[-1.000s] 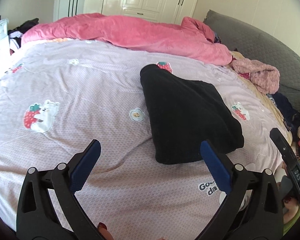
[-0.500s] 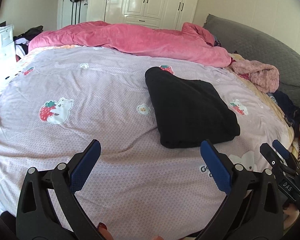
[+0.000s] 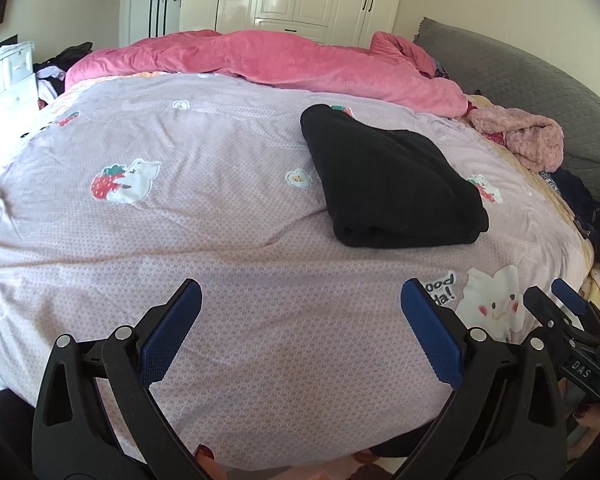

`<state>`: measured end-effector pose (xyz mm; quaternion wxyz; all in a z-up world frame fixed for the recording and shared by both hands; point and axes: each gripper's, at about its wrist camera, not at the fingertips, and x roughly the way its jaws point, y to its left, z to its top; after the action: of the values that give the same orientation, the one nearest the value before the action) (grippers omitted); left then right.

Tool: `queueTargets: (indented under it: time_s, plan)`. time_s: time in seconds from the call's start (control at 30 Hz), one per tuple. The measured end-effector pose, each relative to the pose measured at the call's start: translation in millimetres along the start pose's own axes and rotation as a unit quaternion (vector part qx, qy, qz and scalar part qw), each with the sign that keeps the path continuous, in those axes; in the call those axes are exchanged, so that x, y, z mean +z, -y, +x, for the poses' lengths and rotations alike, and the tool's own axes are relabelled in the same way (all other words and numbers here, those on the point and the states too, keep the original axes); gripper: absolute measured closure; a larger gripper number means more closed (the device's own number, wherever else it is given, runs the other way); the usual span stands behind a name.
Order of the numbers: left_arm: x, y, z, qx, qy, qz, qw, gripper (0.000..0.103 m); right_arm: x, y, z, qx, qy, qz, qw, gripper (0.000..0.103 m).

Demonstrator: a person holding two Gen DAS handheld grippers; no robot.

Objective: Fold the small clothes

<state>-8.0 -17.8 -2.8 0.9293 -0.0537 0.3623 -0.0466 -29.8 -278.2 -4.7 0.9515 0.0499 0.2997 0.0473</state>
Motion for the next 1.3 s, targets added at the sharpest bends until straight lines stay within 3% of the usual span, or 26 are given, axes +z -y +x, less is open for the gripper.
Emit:
queueTargets:
  time_s: [1.3]
  plan:
    - [-4.9, -9.5, 6.4, 0.024, -0.010, -0.014, 0.9996, 0.009, -0.5, -0.2, 11.3, -0.007, -0.016, 0.002, 1.000, 0.004]
